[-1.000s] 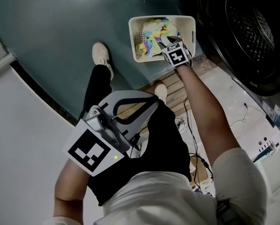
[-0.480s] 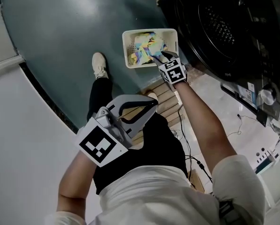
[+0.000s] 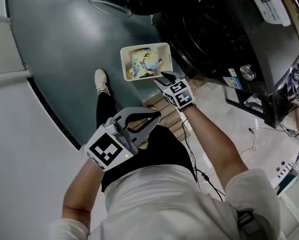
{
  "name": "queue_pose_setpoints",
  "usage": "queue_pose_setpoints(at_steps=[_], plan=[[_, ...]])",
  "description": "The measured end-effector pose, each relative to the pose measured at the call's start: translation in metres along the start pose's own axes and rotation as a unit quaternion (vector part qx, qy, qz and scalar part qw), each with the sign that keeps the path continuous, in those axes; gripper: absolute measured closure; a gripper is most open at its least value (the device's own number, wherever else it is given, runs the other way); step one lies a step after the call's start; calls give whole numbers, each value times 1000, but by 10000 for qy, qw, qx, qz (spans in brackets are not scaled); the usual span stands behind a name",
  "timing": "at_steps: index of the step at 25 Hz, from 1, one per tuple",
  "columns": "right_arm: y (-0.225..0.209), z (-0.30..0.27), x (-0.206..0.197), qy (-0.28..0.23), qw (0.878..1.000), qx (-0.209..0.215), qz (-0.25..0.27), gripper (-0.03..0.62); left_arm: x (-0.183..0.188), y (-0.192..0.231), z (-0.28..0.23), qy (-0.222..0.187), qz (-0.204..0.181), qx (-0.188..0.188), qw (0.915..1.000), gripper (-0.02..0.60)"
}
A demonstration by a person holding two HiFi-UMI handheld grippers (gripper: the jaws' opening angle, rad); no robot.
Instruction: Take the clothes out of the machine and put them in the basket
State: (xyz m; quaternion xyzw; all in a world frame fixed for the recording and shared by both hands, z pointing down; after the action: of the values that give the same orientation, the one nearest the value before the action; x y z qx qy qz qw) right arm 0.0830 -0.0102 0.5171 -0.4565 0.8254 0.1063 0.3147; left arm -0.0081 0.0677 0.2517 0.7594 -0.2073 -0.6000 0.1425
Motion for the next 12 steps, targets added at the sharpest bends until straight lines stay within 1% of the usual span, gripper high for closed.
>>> queue_pose_setpoints(at_steps=[3,6,7,9,12], plan=[[8,47,5,-179,9998,119,-5,434,11,-27,-8,67,-101,1,9999,584],[18,94,10,-348,9989,303,117,442,19,-50,-17,166,-223,74,9996,584],[21,109,11,-394,9984,365,154,457,22,-57,-19,178,-246,98,9995,584],[25,140,12,-470,9977,430,219,465,30,-71,-23,134,-271,133,9995,584],[29,181,18,-645,9962,495,306,497,40,-88,-23,103,-349,263,9990,584]])
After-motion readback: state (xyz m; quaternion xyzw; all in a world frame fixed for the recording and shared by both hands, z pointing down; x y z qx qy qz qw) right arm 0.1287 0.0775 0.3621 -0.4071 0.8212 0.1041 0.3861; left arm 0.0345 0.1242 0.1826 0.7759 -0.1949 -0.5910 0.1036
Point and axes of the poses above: the fingertips, and each gripper's own axes: z backward along the fingers, y to its left, x out of its top, the point moved 4 cm from there along z, backward along the fingers, and after that the axes turned 10 degrees about -x, right-handed, at the moved point
